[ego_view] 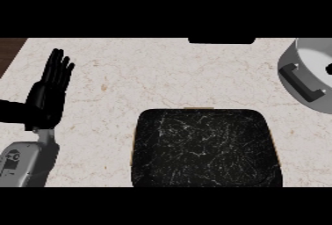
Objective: Pick the cupcake from the tray and place it in the pot
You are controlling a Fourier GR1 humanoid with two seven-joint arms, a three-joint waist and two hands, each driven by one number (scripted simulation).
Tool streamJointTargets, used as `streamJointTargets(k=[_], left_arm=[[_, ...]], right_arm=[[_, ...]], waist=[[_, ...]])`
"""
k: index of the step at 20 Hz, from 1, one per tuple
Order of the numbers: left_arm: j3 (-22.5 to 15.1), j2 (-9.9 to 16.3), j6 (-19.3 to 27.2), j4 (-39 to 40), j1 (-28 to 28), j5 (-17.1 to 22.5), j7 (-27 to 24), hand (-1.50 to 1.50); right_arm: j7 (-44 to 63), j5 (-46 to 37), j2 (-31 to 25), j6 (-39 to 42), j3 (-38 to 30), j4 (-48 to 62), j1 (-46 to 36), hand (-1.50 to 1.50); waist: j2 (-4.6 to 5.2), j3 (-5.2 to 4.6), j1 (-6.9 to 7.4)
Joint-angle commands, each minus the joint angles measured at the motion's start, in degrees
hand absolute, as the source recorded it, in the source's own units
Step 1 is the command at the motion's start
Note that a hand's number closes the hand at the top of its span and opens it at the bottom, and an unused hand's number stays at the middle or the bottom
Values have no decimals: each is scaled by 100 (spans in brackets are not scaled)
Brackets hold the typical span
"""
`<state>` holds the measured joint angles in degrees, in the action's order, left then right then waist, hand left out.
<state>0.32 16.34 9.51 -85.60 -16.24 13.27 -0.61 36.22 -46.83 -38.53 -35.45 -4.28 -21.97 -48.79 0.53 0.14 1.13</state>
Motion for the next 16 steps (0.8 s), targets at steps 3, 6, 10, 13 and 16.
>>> streamJointTargets(k=[3, 6, 10, 13, 16], left_arm=[[-99, -177, 113, 20, -226, -108, 79, 0], [42, -24, -46, -40, -80, -61, 94, 0], [-59, -147, 100, -203, -58, -157, 184, 0], [-17, -216, 62, -2, -134, -119, 104, 0], [8, -200, -3, -165, 23, -82, 94, 0]], right_arm=[[-1542, 1129, 13, 306, -912, 222, 360, -150], [-1914, 1083, 171, 419, -859, 245, 144, -150], [-2721, 1320, 54, -119, -1185, 204, 73, -150], [-2920, 1692, 338, -535, -1518, -75, -40, -150], [-3020, 2014, 402, -988, -1905, -28, -56, -150]], waist=[[16, 9, -19], [-6, -2, 12], [13, 6, 74], [1, 0, 6], [1, -1, 38]])
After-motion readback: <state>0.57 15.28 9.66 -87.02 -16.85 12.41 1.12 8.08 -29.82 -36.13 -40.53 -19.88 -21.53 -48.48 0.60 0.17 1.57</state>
